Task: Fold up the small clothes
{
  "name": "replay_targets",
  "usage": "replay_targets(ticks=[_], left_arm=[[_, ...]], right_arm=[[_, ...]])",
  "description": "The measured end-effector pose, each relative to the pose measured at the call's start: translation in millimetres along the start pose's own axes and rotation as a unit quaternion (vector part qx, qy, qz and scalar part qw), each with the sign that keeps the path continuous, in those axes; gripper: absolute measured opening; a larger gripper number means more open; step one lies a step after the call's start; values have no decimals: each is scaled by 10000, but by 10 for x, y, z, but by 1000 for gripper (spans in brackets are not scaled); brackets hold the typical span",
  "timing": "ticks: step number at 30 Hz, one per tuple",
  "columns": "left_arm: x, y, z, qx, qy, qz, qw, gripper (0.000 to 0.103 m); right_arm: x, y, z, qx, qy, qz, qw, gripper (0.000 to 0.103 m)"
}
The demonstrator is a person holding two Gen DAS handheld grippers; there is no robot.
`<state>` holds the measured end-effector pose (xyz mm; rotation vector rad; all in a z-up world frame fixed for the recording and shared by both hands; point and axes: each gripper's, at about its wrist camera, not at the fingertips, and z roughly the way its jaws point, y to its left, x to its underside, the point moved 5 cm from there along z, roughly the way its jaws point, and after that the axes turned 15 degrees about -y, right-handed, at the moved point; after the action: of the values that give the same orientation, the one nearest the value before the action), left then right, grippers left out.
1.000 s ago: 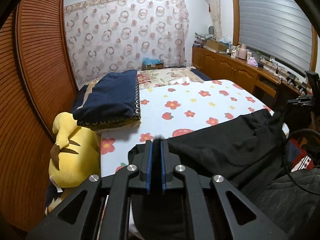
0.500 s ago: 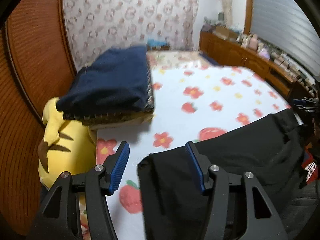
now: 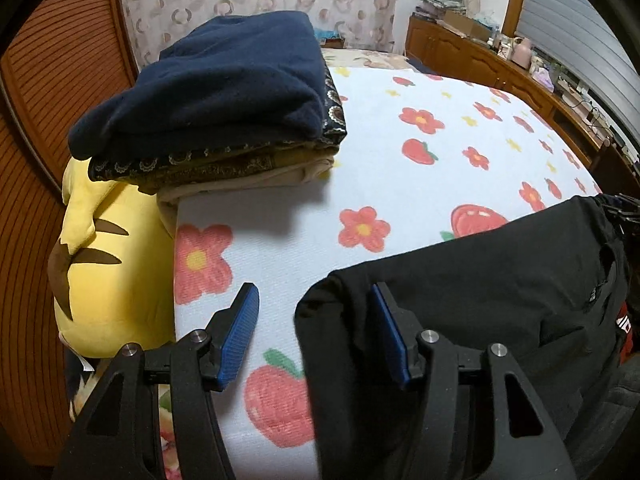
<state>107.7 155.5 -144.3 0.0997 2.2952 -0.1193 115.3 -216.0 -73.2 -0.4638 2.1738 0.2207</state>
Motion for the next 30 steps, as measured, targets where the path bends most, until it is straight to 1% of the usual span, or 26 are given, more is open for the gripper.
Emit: replay_targets(ticks=[3, 8, 16, 18, 19, 20, 21, 22, 23, 24, 25, 26, 28, 29, 30], left_arm=[[2, -6, -4, 5, 5, -6, 10000, 59], [18, -15, 1, 112, 9, -120, 9999, 58], [11, -20, 7, 117, 22, -114, 9999, 58], [12, -32, 1, 175, -4, -111, 9998, 51], [13, -49, -2, 200, -20, -75, 9998, 50], [17, -63, -4, 223, -30, -43, 9997, 46], [15, -76, -6, 278, -31, -41, 9996, 39], [12, -91, -10, 344, -22, -47, 9994, 34], [9, -125, -19, 462, 3, -42, 9989, 21], [8, -151, -32, 517, 11, -26, 9987, 13], [-3, -190, -67, 500, -20, 30, 9987, 12], [-49, -238, -162, 479, -197, 77, 9986, 12], [-153, -300, -364, 575, -505, -18, 9971, 12], [-243, -327, -532, 625, -713, -140, 9954, 12], [-295, -364, -635, 669, -797, -125, 9945, 12]], right_arm=[[-36, -10, 20, 24, 4, -30, 10000, 63], [6, -25, 59, -29, -7, -56, 10000, 63], [42, -7, 74, -85, 3, -164, 9998, 62], [45, 7, 61, -149, -19, -185, 9997, 51], [50, 27, 51, -195, -25, -218, 9996, 49], [50, 41, 44, -229, -18, -247, 9994, 39], [55, 73, 34, -318, -14, -282, 9991, 27], [59, 103, 29, -392, -5, -296, 9988, 20], [64, 140, 22, -521, 22, -314, 9981, 12], [70, 167, 12, -582, 37, -348, 9977, 10], [72, 183, -6, -579, 30, -395, 9975, 10], [61, 192, -38, -590, -2, -407, 9974, 9], [-11, 228, -202, -701, -237, -302, 9968, 9], [-80, 217, -340, -659, -425, -234, 9966, 9], [-147, 198, -468, -568, -610, -185, 9963, 9]])
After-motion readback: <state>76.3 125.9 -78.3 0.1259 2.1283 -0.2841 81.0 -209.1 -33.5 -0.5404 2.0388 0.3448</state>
